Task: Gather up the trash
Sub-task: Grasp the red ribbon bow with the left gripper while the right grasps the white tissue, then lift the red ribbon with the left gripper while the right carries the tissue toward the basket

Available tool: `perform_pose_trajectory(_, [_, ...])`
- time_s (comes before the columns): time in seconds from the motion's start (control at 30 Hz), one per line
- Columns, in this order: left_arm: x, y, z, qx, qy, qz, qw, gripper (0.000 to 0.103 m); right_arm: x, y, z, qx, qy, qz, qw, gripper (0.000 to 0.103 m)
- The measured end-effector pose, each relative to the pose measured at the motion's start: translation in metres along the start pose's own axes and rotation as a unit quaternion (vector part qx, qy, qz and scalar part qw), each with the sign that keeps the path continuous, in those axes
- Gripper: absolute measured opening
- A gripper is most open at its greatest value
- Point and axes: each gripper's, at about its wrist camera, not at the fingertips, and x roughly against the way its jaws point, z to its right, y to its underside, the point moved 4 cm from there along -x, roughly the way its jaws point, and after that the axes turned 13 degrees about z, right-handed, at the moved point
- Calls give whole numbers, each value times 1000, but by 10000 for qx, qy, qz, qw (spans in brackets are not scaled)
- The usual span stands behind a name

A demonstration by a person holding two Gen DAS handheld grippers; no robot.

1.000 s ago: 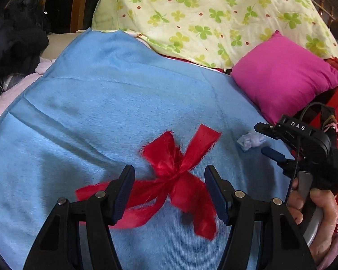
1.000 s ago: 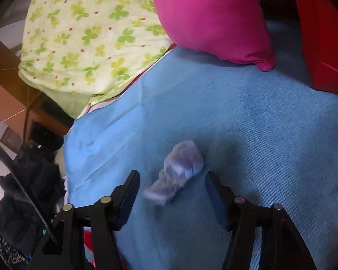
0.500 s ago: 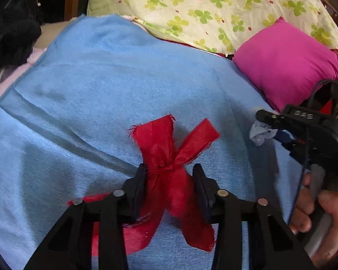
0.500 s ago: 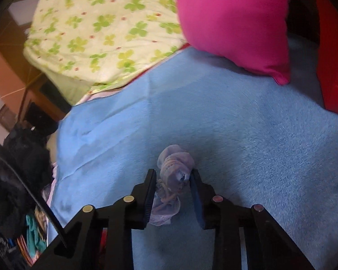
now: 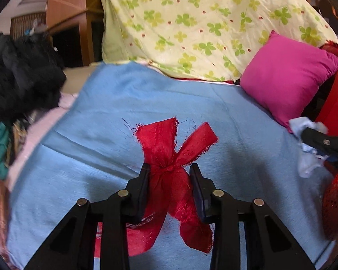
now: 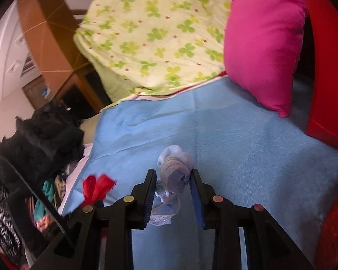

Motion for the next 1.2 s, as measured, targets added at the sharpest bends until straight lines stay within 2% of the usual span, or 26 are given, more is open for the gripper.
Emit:
perform_pose_trajectory(0.23, [30,-5,-5,-256,-242,269,9990,37,54,15,-21,415,-264,207,9986,32])
perform_pose_trajectory(0.43, [59,-8,-1,-461,-336,451,9974,37,85,28,-23,615,-248,282,9974,32])
perform_pose_trajectory(0.8, [112,-27,23,-859,-353,1051,9901,37,126,21,-8,654,-180,609,9958,32])
perform_pose_trajectory(1.2, [126,-33,59,-1059,-250,1190,9869,37,154,6,15,587,-136,859,9945,32])
